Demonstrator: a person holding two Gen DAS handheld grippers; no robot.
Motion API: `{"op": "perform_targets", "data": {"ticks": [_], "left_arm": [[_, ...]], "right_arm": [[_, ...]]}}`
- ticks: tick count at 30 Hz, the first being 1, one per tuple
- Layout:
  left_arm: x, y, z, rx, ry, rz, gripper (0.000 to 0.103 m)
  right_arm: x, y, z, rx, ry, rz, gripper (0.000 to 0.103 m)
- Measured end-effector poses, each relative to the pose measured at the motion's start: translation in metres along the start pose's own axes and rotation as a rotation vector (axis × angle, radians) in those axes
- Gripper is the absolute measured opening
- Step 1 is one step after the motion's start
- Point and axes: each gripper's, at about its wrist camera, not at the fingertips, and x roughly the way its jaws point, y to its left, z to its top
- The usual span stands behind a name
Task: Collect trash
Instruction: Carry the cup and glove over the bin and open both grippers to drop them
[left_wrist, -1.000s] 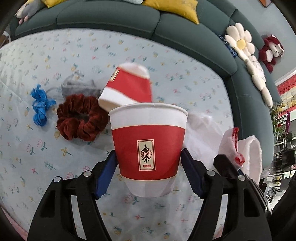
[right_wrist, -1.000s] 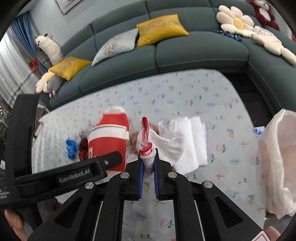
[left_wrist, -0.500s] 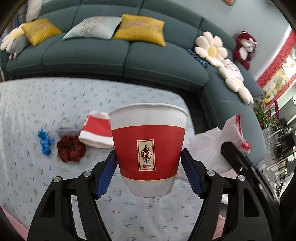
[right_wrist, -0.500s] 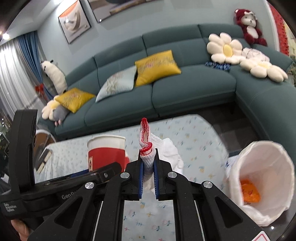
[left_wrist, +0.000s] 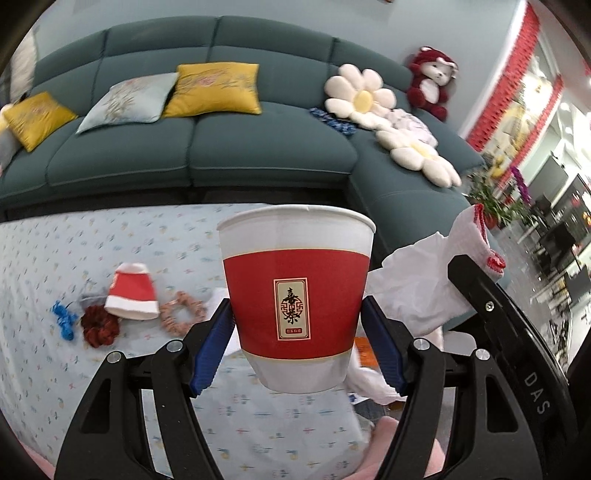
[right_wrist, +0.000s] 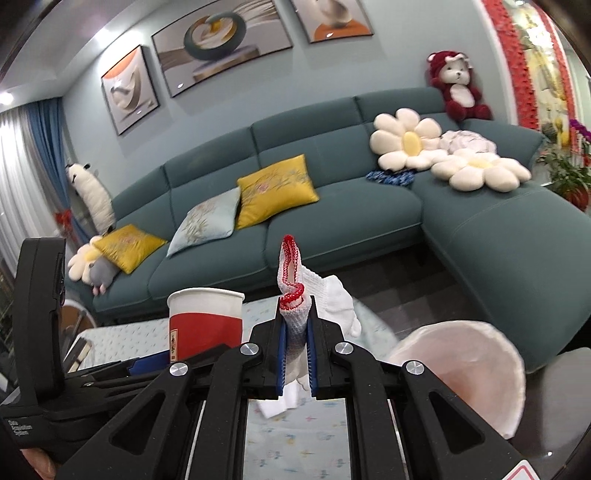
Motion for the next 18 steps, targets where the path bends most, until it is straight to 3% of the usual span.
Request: {"op": "perform_targets", "data": {"ticks": [11,18], "left_arm": [[0.021,-0.085,-0.005,0.144,0.028,-0.061,0.067],[0.042,-0.115,-0.008,0.188,0.065,-0.084,0.067]], "right_arm": [[-0.026,-0.073,0.004,0.069,-0.032,-0.103,0.009],[-0.030,-0.114,0.002,0.116,-0.032,-0.153,0.009]]}}
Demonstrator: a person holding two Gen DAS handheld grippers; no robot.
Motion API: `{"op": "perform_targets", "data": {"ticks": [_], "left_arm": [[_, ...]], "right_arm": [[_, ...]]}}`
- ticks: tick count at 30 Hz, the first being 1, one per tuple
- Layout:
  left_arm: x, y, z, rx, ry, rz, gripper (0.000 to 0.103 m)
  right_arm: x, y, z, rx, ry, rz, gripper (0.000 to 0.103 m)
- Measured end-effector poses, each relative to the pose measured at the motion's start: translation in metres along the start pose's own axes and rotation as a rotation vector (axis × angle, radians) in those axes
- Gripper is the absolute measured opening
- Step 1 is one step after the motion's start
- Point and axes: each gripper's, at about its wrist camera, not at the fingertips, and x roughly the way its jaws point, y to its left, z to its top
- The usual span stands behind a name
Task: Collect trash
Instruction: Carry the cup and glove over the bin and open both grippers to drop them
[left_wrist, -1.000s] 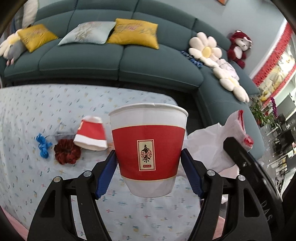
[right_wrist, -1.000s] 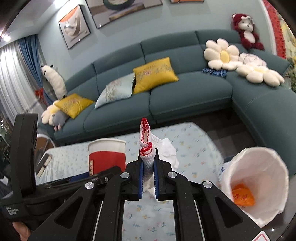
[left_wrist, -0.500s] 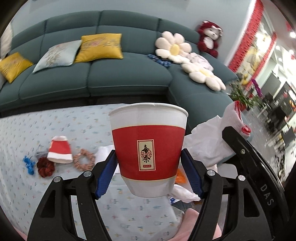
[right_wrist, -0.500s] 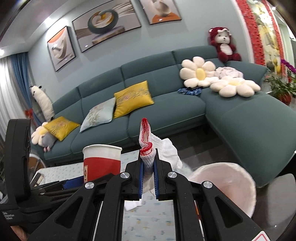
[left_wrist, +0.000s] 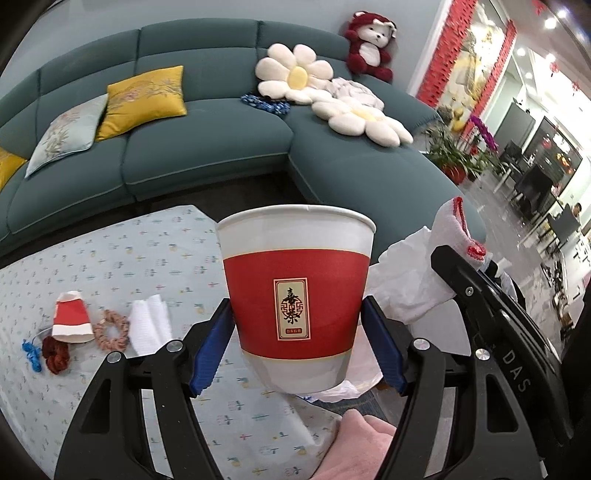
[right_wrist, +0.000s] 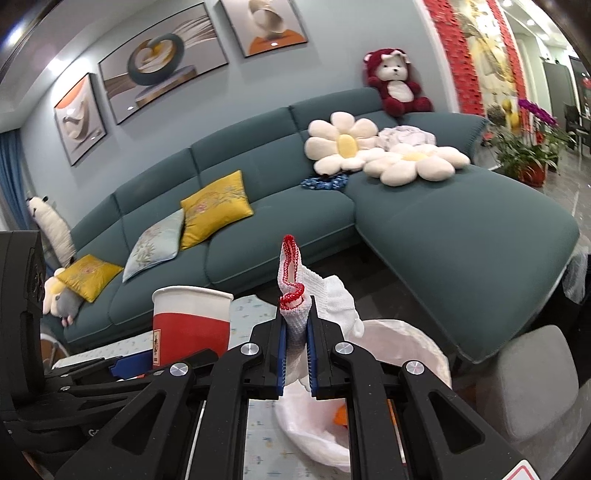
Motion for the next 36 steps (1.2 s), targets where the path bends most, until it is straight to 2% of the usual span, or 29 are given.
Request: {"op": "perform_targets", "data": {"ticks": [12,15,17,22,36], "left_arm": [[0.034,-0.022,-0.001,0.034,0.055,-0.036,0.068],[0.041,-0.020,-0.001,0.018,0.080,-0.050,0.068],[0.044,-0.016,0.000,0.003,0.092,-0.053,0.074],[0.043,-0.009,0.003,-0.032,0.084,-0.049,0.075],[0.026,0.013,0.003,-0.073,0.044,-0.014,0.075]], "right_arm": [[0.016,-0.040,-0.012,0.046,0.040,-0.045,0.009],[0.020,-0.042,-0.012,0.050,0.044,-0.055,0.015],[0.022,-0.043,-0.012,0.056,0.046,-0.051,0.017],[0.023,-0.041,-0.013,0.055,0.039,-0.056,0.029],[0.023,-0.021,-0.013,0.026,0.040,-0.043,0.036]]}}
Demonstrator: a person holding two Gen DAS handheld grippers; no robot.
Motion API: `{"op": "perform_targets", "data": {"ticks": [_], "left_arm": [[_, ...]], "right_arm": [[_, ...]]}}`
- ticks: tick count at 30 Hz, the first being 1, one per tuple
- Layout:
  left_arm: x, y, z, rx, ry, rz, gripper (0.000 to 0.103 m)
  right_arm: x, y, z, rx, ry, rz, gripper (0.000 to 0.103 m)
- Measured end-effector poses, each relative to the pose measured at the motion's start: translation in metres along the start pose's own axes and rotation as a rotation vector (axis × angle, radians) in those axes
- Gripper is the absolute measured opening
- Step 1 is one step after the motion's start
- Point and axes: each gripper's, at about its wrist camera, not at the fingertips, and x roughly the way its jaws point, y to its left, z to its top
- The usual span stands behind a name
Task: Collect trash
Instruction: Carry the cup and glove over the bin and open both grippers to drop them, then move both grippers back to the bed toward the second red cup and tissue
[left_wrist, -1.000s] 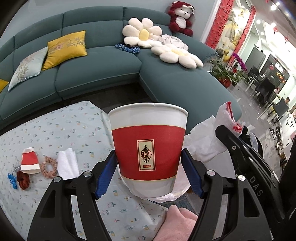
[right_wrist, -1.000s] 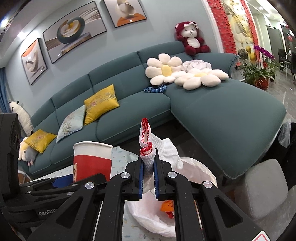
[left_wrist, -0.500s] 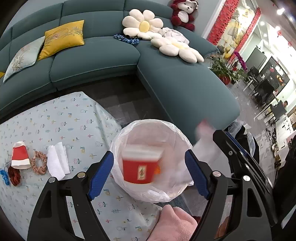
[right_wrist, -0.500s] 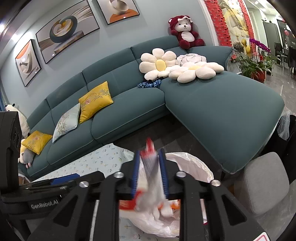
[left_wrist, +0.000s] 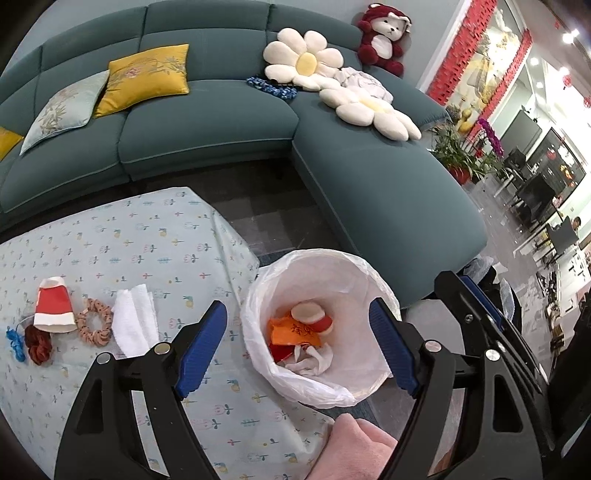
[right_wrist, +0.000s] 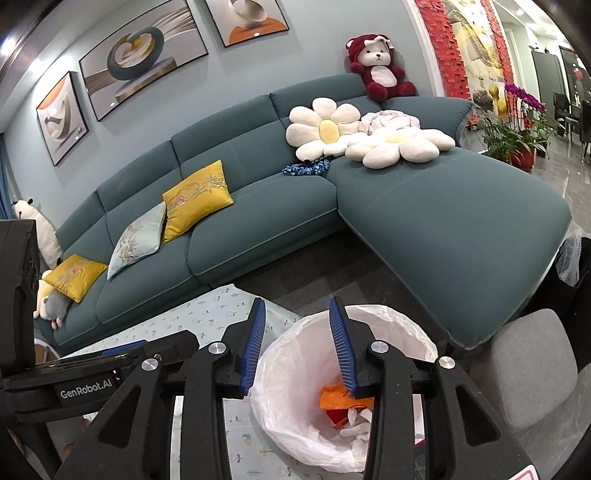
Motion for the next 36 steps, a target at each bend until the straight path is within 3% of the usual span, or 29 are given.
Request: {"op": "perform_targets", "data": {"ticks": [26,36], "left_arm": [[-0.047,0.129,-0.016,-0.205,-0.065,0.109,0.075],[-0.052,0.184,-0.030,-0.305,-0.056,0.158,0.075]], "right_arm": [[0.017,0.120,-0.025,-0.153,0.071,0.125,0.036],[0.035,0.163,-0.045,-0.203,0.127,0.163,0.036]]}}
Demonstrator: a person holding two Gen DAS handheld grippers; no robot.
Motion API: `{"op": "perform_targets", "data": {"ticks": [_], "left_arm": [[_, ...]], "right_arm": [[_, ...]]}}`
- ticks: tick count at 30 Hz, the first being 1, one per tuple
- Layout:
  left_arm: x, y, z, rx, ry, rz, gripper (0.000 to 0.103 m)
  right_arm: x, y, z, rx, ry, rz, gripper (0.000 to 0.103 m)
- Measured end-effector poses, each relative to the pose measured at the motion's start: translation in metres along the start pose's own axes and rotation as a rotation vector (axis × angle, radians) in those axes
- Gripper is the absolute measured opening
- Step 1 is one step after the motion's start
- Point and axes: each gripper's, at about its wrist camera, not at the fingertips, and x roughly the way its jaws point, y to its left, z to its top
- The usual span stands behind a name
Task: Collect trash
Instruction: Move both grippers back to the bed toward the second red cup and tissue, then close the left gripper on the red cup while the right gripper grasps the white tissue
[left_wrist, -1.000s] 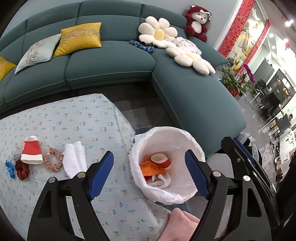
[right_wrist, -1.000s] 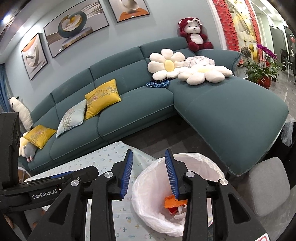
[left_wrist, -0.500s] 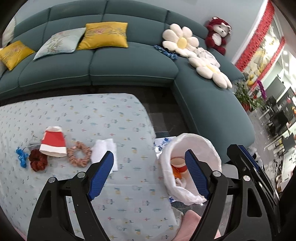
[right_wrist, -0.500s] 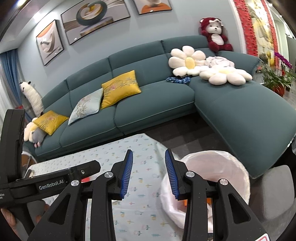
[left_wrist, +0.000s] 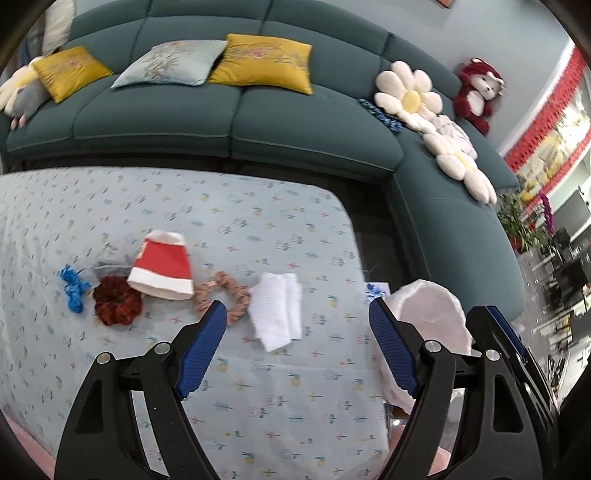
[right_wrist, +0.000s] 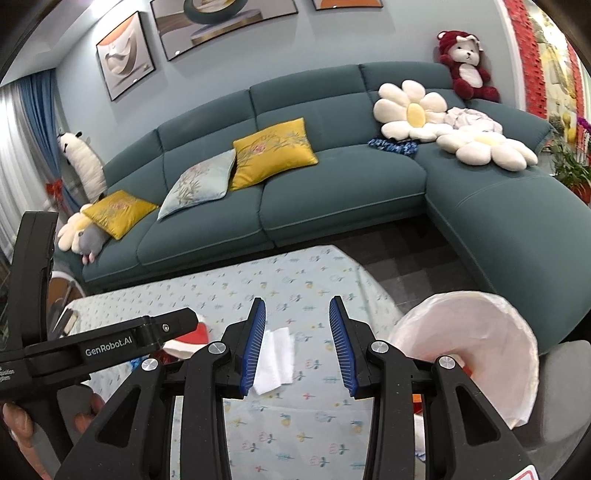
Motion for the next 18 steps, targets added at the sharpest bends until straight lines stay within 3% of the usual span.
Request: {"op": "perform_targets", "data": {"ticks": [7,18], "left_arm": [[0.017,0.052,-0.006,-0.097,0.037,0.064,0.075],[0.062,0.113,-0.016,-0.211,0.108,0.104,0.073]], "right_arm": [[0.031,0.025,-0.018,-0.024,0.068,0.026,0.036],[0.098,0.046,-0.060,-0.041,0.219,0.045,0.035]]}}
